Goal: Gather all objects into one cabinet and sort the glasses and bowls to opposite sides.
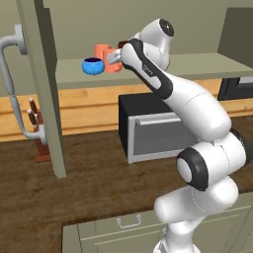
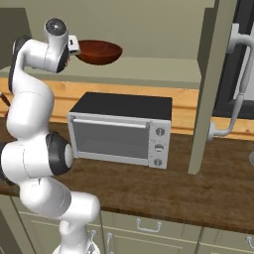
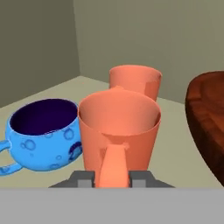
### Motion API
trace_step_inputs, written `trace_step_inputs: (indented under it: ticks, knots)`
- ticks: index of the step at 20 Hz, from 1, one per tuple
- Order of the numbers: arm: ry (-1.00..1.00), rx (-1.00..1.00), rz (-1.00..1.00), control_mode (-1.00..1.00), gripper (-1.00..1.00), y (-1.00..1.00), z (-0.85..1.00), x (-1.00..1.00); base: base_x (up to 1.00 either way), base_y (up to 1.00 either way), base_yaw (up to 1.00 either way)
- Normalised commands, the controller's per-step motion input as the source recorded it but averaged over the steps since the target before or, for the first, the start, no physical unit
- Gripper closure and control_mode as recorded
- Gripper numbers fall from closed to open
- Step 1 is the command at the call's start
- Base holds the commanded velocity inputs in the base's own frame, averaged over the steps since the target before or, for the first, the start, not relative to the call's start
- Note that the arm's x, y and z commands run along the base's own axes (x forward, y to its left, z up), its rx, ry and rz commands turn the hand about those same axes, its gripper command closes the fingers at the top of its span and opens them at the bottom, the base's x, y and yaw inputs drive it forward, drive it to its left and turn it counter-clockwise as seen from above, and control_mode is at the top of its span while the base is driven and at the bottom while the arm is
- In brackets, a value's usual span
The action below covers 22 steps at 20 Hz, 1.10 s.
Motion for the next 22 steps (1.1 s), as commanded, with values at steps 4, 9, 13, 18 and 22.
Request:
trace_step_inputs:
  ticks: [4, 9, 13, 18, 22]
  knots:
    - [0.0, 0.0, -0.03, -1.0, -1.0, 0.0, 0.0, -0.19, 0.0, 0.0, 0.0]
    - [0.0, 0.0, -0.05, -1.0, -1.0, -0.05, 0.01, -0.26, 0.0, 0.0, 0.0]
    - [-0.05, 0.0, -0.02, -1.0, -1.0, 0.0, 0.15, -0.51, 0.0, 0.0, 0.0]
    - [-0.02, 0.0, -0.17, -1.0, -1.0, -0.17, 0.12, -0.77, 0.0, 0.0, 0.0]
    - [0.02, 0.04, -0.39, -1.0, -1.0, -0.58, 0.0, -0.91, 0.0, 0.0, 0.0]
